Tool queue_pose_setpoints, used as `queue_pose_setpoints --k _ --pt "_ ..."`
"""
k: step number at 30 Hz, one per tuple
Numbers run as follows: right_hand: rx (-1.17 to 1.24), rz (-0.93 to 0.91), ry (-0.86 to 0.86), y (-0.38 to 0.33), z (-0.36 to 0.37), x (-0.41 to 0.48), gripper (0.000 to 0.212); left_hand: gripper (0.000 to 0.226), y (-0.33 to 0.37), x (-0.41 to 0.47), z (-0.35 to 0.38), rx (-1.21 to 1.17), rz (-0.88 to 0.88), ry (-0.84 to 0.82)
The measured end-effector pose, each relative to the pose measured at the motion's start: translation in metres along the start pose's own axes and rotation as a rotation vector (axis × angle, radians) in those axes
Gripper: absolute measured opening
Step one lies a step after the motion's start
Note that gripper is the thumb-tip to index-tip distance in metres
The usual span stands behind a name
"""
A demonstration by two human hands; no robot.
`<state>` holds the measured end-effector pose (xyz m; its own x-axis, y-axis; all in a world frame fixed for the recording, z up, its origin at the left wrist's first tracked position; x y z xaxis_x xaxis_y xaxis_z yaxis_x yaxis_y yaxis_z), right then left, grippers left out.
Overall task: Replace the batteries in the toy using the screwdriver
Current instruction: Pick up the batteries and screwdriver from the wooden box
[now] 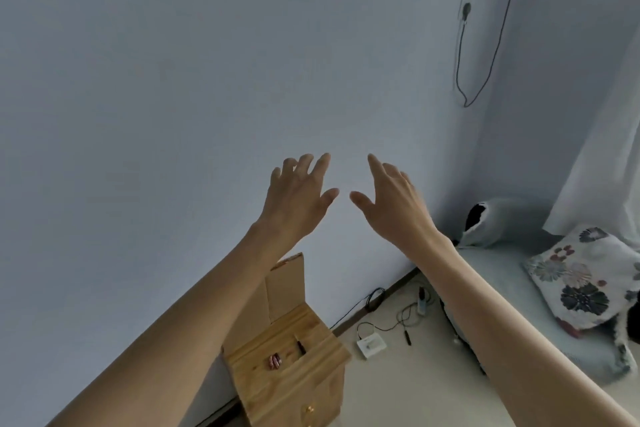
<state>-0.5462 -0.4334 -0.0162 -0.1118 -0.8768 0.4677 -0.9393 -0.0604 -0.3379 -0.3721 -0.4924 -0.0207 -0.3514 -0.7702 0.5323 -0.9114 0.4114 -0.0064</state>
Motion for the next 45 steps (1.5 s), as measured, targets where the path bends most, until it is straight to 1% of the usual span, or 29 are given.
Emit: queue_pose_setpoints --k 4,8,12,15,18,20,23,29,34,40,45 --pt "0.039 -0.066 -0.083 0.03 0.032 0.04 0.076 0.076 0.003 0.016 0.03 -0.001 -0.12 -0.019" --pt "0.098 -0.122 -0.177 0.04 0.074 0.071 0.075 0.078 -0.008 0.014 0.063 0.029 -0.234 -0.068" --pt "0.149 -0.176 -0.253 0.04 0.131 0.094 0.076 0.078 -0.042 0.013 0.103 0.053 -0.326 -0.105" --pt "0.17 -0.192 -0.279 0.042 0.18 0.109 0.075 0.076 -0.069 0.014 0.14 0.062 -0.361 -0.125" --pt "0.185 -0.167 -0.305 0.048 0.235 0.12 0.074 0.075 -0.097 0.011 0.191 0.015 -0.396 -0.162" --pt "0.196 -0.15 -0.347 0.05 0.274 0.123 0.071 0.074 -0.114 0.001 0.228 -0.05 -0.423 -0.223" --pt "0.184 -0.128 -0.434 0.055 0.331 0.122 0.067 0.073 -0.135 -0.017 0.28 -0.13 -0.46 -0.319" --pt "0.127 -0.083 -0.577 0.08 0.43 0.105 0.072 0.072 -0.167 -0.054 0.366 -0.224 -0.546 -0.445" --pt "0.099 -0.066 -0.686 0.1 0.501 0.085 0.072 0.073 -0.184 -0.095 0.428 -0.303 -0.614 -0.474" --pt "0.108 -0.067 -0.799 0.123 0.595 0.055 0.071 0.074 -0.202 -0.142 0.507 -0.265 -0.678 -0.526" --pt "0.111 -0.027 -0.887 0.143 0.672 0.022 0.063 0.079 -0.202 -0.18 0.587 -0.278 -0.828 -0.551"
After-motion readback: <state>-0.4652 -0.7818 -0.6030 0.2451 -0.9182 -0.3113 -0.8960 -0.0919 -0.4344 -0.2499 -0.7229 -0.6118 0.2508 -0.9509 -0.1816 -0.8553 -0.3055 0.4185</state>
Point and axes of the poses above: each hand's wrist, its own x-axis towards the middle knuckle, its own z-axis out of the palm, y = z × x, the point moved 2 cm from there along x, towards the middle knuckle
